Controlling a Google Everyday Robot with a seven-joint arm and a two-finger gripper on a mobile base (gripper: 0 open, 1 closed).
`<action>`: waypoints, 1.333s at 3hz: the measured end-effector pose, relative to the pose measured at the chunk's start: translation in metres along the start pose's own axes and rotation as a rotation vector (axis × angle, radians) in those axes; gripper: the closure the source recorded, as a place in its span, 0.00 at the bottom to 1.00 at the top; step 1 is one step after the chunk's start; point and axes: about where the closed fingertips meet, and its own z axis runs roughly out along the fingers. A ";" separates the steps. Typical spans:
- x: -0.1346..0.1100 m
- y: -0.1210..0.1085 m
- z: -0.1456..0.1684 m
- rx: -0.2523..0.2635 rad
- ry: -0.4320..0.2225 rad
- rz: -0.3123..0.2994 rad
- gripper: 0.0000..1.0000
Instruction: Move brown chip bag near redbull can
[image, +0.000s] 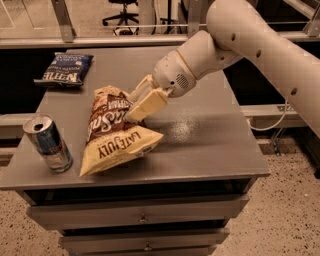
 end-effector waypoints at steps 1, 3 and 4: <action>0.001 0.001 0.003 -0.009 0.003 0.002 0.03; 0.010 -0.006 -0.009 0.013 0.001 0.025 0.00; 0.015 -0.011 -0.020 0.035 -0.002 0.037 0.00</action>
Offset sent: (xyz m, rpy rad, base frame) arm -0.0063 0.0013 -0.0082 -0.0048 0.0391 0.0151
